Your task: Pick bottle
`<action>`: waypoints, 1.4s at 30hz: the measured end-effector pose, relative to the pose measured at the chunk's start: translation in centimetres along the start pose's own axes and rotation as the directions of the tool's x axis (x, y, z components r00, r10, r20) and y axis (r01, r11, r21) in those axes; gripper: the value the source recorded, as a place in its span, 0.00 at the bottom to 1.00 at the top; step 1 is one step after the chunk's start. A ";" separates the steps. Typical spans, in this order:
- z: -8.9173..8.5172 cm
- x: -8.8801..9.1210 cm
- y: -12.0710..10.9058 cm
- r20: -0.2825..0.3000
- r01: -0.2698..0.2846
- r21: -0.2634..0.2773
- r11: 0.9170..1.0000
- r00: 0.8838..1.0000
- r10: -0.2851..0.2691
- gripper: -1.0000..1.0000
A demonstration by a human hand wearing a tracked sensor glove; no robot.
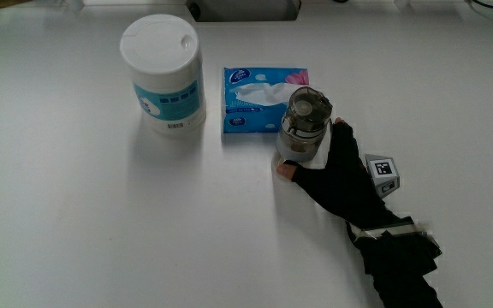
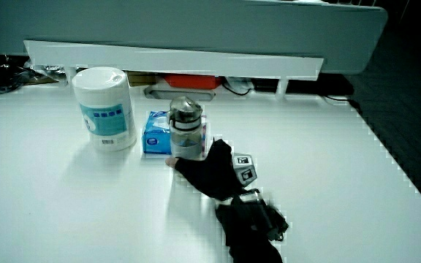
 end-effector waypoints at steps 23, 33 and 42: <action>-0.8 1.1 0.3 -0.199 -0.058 0.019 0.998 0.978 0.061 0.83; -0.7 1.0 -0.3 -0.181 -0.100 0.106 0.989 0.976 0.118 1.00; -0.5 1.2 -0.6 -0.136 -0.144 0.158 0.977 0.977 0.165 1.00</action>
